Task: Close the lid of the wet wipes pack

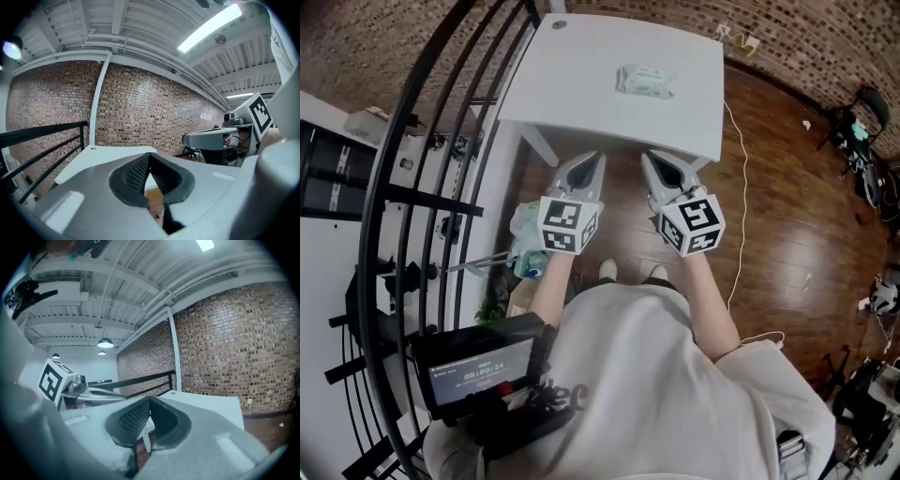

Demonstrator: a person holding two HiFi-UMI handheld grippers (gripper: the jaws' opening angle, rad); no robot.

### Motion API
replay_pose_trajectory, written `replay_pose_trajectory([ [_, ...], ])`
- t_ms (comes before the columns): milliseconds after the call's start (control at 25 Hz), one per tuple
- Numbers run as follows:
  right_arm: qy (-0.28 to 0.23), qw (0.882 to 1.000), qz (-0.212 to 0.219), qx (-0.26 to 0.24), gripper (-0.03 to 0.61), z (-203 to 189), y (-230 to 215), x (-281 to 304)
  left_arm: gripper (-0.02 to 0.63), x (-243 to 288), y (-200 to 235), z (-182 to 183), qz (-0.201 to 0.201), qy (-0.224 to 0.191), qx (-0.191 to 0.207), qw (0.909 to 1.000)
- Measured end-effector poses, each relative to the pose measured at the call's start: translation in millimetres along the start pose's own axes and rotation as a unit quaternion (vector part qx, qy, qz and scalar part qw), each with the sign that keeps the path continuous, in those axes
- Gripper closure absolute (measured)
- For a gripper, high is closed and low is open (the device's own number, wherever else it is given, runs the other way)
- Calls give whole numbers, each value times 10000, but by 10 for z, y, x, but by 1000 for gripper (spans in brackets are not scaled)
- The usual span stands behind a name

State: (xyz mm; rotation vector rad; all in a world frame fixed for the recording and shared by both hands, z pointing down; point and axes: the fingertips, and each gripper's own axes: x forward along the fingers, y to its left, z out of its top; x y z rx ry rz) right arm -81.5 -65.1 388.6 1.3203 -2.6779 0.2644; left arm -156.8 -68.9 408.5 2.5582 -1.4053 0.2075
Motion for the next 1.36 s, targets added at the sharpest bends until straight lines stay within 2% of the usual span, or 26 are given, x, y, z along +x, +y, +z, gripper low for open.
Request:
replay_pose_trajectory([
  [200,-260,9938,-941,-531,586,223,-166,-480,597,-100,-291,221,129,-283,320,9990],
  [320,-238,9919,-1127,-544,586,181,-339,-721,597,-43,-538,284,100,-414,487,9979],
  [560,-370,9931,-1111,-26,586,148,-622,-985,597,7,-904,469,84,-542,857,9948],
  [800,-229,9890,-1060,-1006,586,254,-576,-952,597,50,-840,409,282,-363,896,9949],
  [1040,-264,9924,-837,-861,586,281,-553,-881,597,78,-806,367,358,-252,837,9955],
  [1360,-252,9927,-754,-905,586,281,-612,-883,597,84,-804,269,485,-158,675,9964],
])
